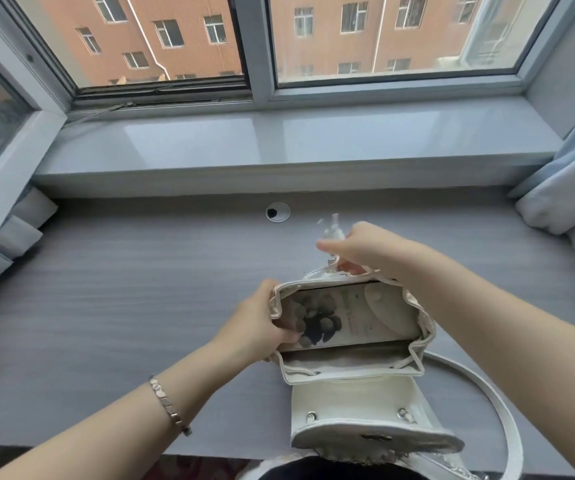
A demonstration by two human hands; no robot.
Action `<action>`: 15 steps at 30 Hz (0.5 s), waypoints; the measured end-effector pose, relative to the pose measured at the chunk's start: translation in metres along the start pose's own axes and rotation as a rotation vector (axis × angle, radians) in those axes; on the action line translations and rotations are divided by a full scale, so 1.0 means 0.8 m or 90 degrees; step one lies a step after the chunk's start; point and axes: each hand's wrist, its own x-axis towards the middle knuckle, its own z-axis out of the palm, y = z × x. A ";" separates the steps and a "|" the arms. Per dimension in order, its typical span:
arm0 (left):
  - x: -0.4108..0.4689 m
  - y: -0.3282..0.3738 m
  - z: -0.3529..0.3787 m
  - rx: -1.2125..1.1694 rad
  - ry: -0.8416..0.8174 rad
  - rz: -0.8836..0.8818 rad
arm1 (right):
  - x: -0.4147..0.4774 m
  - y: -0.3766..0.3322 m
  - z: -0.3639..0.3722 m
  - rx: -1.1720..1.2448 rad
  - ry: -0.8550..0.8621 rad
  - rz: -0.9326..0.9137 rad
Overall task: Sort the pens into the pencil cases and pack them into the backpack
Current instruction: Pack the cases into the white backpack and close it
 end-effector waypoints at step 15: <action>-0.007 0.000 -0.006 0.157 0.245 0.211 | -0.066 -0.013 0.017 0.678 0.099 -0.564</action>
